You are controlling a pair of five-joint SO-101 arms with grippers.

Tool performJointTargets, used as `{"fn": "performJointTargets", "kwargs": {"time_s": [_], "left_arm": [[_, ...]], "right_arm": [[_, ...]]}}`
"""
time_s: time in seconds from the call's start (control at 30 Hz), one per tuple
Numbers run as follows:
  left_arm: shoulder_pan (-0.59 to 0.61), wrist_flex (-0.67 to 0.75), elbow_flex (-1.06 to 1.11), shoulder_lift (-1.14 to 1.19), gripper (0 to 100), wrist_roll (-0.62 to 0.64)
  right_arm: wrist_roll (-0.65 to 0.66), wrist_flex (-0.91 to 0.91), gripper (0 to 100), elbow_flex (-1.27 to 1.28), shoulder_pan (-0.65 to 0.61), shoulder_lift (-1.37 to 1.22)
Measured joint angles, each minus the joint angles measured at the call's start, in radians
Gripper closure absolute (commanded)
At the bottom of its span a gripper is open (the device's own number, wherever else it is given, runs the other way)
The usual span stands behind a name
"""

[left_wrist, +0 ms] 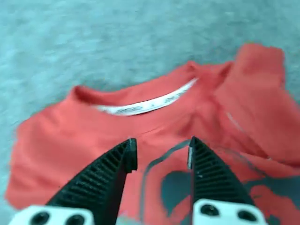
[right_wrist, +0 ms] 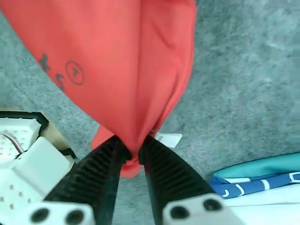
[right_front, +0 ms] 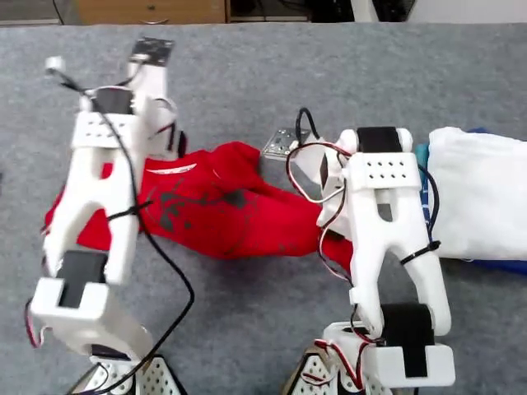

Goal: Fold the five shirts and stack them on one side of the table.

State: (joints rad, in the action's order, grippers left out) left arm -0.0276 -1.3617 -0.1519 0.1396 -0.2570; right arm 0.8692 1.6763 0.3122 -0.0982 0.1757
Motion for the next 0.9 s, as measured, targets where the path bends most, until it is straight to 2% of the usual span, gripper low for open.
{"fn": "performJointTargets", "kwargs": {"time_s": [0.43,0.67,0.73,0.87,0.9], "left_arm": [[-0.157,-0.002,-0.35,0.308,81,0.075],[-0.199,-0.137,-0.505,0.489,82,0.078],[-0.199,-0.181,-0.545,0.54,84,0.078],[-0.201,-0.261,-0.64,0.614,99,0.064],[-0.201,-0.279,-0.669,0.624,98,0.054]], "right_arm": [[-0.018,0.0,99.7,0.005,0.0,0.0],[-0.018,0.0,99.7,0.005,0.0,0.0],[-0.018,0.0,99.7,0.005,0.0,0.0],[-0.018,0.0,99.7,0.005,0.0,0.0],[-0.018,0.0,99.7,0.005,0.0,0.0]]}}
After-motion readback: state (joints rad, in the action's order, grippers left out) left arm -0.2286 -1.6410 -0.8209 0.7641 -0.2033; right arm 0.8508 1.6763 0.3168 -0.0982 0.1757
